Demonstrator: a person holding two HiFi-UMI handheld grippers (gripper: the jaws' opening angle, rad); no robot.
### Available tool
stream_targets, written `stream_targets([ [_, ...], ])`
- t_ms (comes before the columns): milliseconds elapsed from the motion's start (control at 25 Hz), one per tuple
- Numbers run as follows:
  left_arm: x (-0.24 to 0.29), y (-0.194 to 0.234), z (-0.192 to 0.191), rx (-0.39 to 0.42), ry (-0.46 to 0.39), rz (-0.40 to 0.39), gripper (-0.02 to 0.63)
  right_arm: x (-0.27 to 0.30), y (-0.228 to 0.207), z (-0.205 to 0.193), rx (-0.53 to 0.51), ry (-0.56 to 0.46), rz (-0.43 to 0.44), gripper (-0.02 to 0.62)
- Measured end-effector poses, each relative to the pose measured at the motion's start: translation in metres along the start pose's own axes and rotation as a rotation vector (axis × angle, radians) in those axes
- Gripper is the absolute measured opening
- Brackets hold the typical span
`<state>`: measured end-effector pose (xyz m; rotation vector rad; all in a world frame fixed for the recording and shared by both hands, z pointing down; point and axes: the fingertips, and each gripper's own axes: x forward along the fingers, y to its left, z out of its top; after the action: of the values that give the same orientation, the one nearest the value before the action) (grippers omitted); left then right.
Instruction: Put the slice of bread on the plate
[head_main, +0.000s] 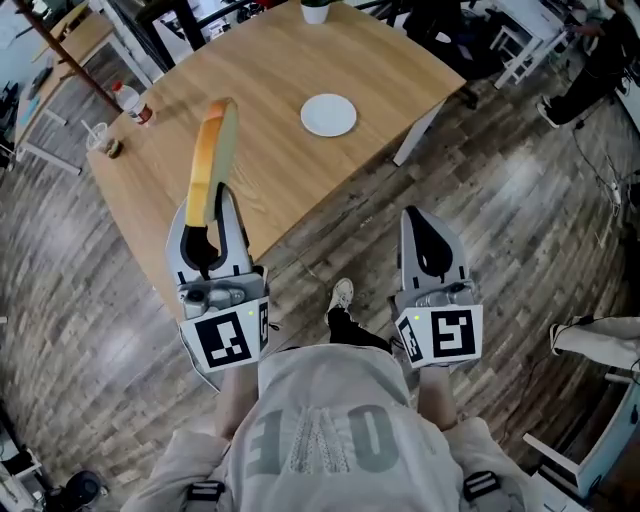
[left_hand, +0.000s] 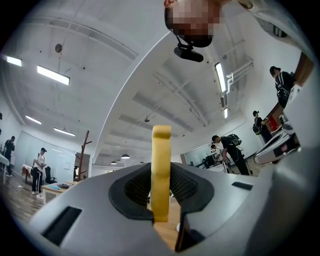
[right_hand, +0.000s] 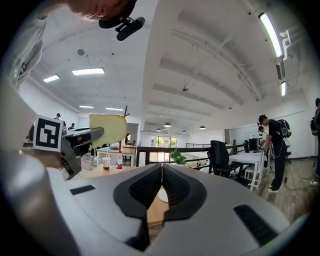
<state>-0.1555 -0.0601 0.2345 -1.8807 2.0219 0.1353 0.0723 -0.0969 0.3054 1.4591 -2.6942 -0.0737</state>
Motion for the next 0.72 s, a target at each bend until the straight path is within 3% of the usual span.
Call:
stream_targets([
  [240,0.060,-0.025,-0.001,0.029,-0.004,0.008,0.091,0.051,-0.045,-0.004,0.040,0.000,0.060,0.017],
  [480,0.092,-0.041,-0.019,0.043,0.046,-0.009,0.091,0.083,-0.063,-0.006,0.071,-0.010,0.093,0.017],
  [720,0.130,-0.051,-0.019,0.023,-0.005,-0.042,0.091,0.104,-0.081,0.007,0.050,-0.040,0.073,0.017],
])
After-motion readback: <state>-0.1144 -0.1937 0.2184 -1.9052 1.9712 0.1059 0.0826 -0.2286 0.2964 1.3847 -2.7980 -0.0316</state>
